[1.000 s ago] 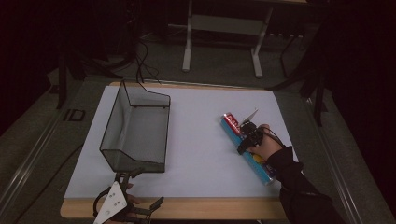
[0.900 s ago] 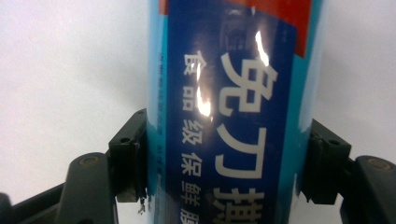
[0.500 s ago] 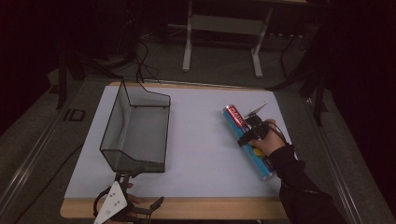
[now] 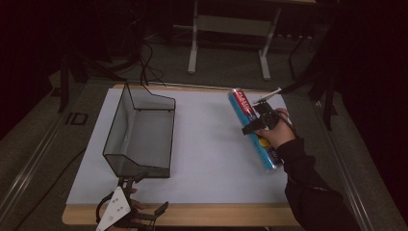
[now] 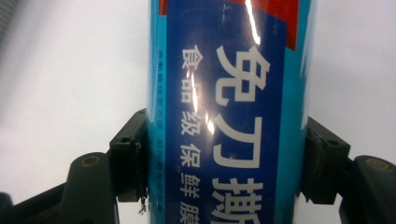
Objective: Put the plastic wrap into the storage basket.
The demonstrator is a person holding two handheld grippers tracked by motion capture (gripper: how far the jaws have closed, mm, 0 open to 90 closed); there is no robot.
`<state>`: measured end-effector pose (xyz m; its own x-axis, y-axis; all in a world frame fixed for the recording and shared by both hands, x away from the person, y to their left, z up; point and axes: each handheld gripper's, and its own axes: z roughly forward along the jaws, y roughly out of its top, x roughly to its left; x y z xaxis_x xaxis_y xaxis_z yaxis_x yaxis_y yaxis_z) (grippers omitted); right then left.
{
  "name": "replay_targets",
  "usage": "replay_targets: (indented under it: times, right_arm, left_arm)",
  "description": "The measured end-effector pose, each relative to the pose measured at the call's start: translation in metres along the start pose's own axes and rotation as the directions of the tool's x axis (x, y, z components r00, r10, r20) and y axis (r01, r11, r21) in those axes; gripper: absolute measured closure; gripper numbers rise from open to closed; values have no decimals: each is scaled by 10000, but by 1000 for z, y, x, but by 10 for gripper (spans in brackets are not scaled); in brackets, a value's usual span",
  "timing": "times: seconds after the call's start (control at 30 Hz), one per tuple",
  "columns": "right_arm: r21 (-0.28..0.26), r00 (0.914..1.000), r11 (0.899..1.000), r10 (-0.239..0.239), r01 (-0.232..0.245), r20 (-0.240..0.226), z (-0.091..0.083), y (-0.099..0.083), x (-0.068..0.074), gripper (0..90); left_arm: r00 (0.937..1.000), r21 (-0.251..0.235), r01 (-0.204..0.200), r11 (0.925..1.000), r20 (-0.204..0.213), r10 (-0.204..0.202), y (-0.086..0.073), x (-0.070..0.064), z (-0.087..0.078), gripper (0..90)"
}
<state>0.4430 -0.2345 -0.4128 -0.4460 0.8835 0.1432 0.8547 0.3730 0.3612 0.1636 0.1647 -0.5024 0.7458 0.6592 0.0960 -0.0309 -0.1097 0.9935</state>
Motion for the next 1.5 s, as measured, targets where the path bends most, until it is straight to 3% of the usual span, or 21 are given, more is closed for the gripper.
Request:
replay_targets:
  times: [0.13, 0.2, 0.37, 0.53, 0.63, 0.93, 1.03, 1.07, 1.23, 1.27, 1.43, 1.47, 1.5]
  right_arm:
    - [-385, 9999, 9992, -113, 110, -74, -10, 11, 14, 318]
    - [-518, 9991, 9987, -30, 9, -420, -12, 17, 20, 319]
    - [-939, 9976, 9956, -131, 67, -679, -17, 31, 37, 319]
    - [-1602, 9923, 9865, 132, -330, -1233, -23, 44, 50, 319]
    - [-1881, 9895, 9816, 63, -336, -1442, -26, 52, 61, 319]
    - [-2751, 9788, 9609, -256, -320, -2032, -33, 71, 99, 319]
    - [-2870, 9783, 9577, -370, -236, -2040, -32, 74, 110, 319]
    - [-2993, 9768, 9538, -399, -255, -2104, -31, 79, 121, 320]
    - [-3255, 9752, 9454, -544, -189, -2144, -30, 83, 137, 320]
    - [-3441, 9747, 9387, -569, -215, -2161, -30, 86, 146, 319]
    - [-3772, 9685, 9250, -512, -461, -2439, -26, 90, 159, 319]
    - [-4019, 9661, 9138, -494, -587, -2535, -23, 92, 167, 319]
    - [-4043, 9668, 9129, -508, -568, -2506, -22, 93, 170, 319]
  left_arm:
    - [9999, 141, -153, 9998, -28, 153, 0, -2, 1, 4]
    - [9999, 116, -157, 9998, -3, 157, 0, -2, 0, 4]
    - [10000, 61, -90, 9999, 16, 90, 0, -1, 0, 4]
    - [9998, 101, -167, 9998, 70, 167, 0, -2, 0, 4]
    - [9998, 122, -153, 9998, 85, 152, 0, -2, 0, 4]
    - [9998, 92, -146, 9999, 113, 145, 0, -2, 0, 4]
    - [9998, 75, -151, 9999, 137, 150, 0, -1, -1, 4]
    - [9998, 115, -182, 9998, 111, 181, 0, -1, -1, 4]
    - [9997, 86, -195, 9998, 133, 194, 0, -1, -2, 4]
    - [9997, 110, -207, 9997, 130, 205, 0, -1, -1, 4]
    - [9997, 135, -171, 9998, 201, 169, 0, -2, 0, 4]
    - [9995, 158, -266, 9995, 181, 263, 0, -3, 0, 4]
    - [9994, 201, -284, 9994, 179, 280, 0, -3, 0, 4]
